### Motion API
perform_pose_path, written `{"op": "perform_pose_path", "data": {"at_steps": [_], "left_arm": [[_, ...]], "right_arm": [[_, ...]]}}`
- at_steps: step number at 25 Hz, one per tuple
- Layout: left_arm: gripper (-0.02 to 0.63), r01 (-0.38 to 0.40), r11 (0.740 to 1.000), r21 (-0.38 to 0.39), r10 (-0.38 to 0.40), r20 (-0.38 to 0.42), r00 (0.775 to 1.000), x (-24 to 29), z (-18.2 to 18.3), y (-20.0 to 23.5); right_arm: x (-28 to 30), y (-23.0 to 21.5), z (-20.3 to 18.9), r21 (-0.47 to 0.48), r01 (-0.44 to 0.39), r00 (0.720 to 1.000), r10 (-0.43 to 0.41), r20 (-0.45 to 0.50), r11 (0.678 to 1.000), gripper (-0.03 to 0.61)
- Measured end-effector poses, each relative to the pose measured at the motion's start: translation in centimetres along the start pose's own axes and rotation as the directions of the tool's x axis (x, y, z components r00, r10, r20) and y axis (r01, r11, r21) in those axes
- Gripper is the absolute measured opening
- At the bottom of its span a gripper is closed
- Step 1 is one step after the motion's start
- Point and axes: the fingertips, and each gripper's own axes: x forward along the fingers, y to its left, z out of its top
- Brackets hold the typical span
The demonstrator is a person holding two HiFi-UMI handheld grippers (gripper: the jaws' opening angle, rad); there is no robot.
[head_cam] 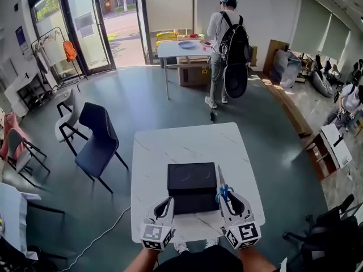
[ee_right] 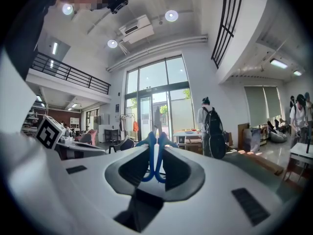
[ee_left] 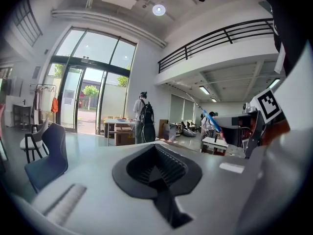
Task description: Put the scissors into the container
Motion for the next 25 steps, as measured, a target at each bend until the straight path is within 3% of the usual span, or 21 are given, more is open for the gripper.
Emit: {"op": "perform_pose_path", "data": {"at_steps": [11, 25], "left_arm": [[0.009, -0.096, 0.995, -0.032, 0.094, -0.052, 0.994, 1.0, -1.7, 1.7], [0.011, -0.184, 0.981, -0.063, 0.177, -0.108, 0.978, 1.2, -4.4, 4.0]], "right_arm": [[3.5, 0.3, -3.8, -0.075, -0.162, 0.979, 0.151, -0.135, 0.984, 0.091], [7.2, 4.6, -9.1, -0.19, -0.455, 0.864, 0.379, -0.331, 0.87, 0.091]]}}
